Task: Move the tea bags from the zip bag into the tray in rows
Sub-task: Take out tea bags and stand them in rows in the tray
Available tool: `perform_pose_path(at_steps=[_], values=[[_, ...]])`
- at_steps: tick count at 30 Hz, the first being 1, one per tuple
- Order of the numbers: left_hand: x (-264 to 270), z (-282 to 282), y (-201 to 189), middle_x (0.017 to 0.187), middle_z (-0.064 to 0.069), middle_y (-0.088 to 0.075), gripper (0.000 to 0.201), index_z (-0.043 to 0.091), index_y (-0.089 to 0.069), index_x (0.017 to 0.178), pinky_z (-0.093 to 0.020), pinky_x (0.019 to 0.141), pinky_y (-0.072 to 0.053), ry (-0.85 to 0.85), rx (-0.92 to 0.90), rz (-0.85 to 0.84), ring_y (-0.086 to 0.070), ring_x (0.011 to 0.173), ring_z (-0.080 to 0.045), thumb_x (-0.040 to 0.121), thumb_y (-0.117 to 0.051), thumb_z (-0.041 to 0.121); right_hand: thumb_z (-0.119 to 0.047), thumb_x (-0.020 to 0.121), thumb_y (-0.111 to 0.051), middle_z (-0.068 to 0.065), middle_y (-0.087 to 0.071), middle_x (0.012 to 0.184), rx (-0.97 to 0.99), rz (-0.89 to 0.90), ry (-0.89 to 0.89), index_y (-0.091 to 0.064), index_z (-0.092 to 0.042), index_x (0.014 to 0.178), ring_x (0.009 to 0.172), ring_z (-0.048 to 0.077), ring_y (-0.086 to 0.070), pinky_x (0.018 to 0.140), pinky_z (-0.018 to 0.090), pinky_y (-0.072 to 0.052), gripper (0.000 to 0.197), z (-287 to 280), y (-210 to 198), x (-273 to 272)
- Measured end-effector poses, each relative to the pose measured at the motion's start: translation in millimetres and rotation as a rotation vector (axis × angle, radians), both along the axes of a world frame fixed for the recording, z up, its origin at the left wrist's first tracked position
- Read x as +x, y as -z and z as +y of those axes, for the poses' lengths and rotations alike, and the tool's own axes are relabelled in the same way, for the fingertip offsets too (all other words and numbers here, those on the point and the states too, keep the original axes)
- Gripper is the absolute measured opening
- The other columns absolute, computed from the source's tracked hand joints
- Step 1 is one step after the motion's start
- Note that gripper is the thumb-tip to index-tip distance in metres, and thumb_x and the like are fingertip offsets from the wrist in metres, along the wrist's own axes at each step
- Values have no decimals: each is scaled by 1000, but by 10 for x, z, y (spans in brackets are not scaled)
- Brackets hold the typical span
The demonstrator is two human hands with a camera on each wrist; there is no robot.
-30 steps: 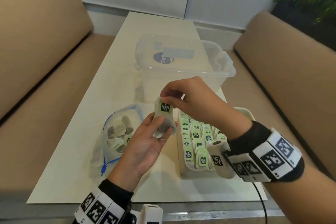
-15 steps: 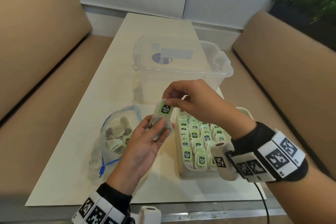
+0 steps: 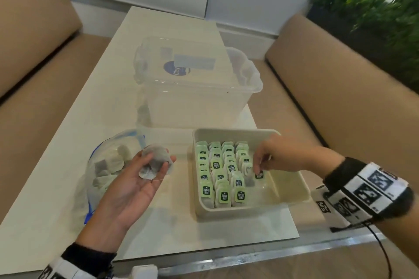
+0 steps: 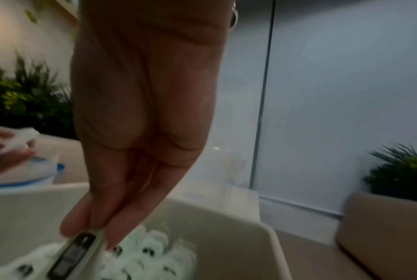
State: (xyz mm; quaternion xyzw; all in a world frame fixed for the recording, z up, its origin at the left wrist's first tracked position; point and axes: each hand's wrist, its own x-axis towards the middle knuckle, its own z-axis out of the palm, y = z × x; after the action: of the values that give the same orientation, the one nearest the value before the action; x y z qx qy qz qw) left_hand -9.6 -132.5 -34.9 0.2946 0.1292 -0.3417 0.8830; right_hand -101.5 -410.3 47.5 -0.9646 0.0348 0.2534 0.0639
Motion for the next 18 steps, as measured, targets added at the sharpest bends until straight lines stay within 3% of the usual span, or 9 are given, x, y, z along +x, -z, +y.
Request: perform_pose_path(at_steps=[2, 4, 7, 10, 12, 18], values=[[-6, 9, -7, 94, -11, -73, 39, 4, -57, 111, -24, 73, -58, 9, -11, -9, -69, 96, -30, 72, -62, 8, -9, 88, -60, -18, -64, 83, 40, 123, 34, -74, -22, 93, 78, 3, -61, 81, 19, -47, 21, -124, 164, -6], [-11, 16, -16, 94, -11, -73, 49, 4, -58, 109, -24, 72, -58, 4, -12, -17, -69, 98, -31, 61, -68, 10, -7, 88, -59, -10, -70, 93, 60, 184, 36, -74, -20, 97, 85, 8, -64, 88, 24, -50, 22, -204, 298, 21], [-3, 33, -12, 95, -12, -72, 52, 6, -56, 112, -24, 70, -58, -12, -19, -15, -70, 95, -31, 62, -69, 8, -6, 89, -56, -5, -70, 109, 91, 204, 19, -73, -20, 102, 99, 9, -64, 96, 24, -47, 25, -272, 433, 91], [25, 67, 18, 98, -14, -72, 86, 7, -57, 112, -25, 68, -58, -20, -20, -20, -70, 96, -33, 33, -91, 6, 1, 88, -48, -6, -66, 118, 97, 205, -6, -71, -20, 107, 109, 8, -60, 100, 21, -41, 36, -317, 492, 162], [35, 91, 31, 101, -15, -72, 98, 5, -58, 110, -26, 70, -58, -20, -32, -24, -69, 98, -34, 19, -96, 10, 6, 84, -45, -7, -65, 120, 93, 214, -2, -70, -21, 108, 111, 8, -59, 100, 23, -42, 45, -342, 502, 189], [10, 89, 13, 105, -16, -70, 98, 0, -60, 111, -28, 75, -58, 0, -40, -37, -67, 102, -35, 20, -95, 12, 3, 87, -48, -7, -64, 121, 147, 229, 64, -68, -22, 113, 110, 7, -59, 101, 26, -45, 41, -445, 536, 173]])
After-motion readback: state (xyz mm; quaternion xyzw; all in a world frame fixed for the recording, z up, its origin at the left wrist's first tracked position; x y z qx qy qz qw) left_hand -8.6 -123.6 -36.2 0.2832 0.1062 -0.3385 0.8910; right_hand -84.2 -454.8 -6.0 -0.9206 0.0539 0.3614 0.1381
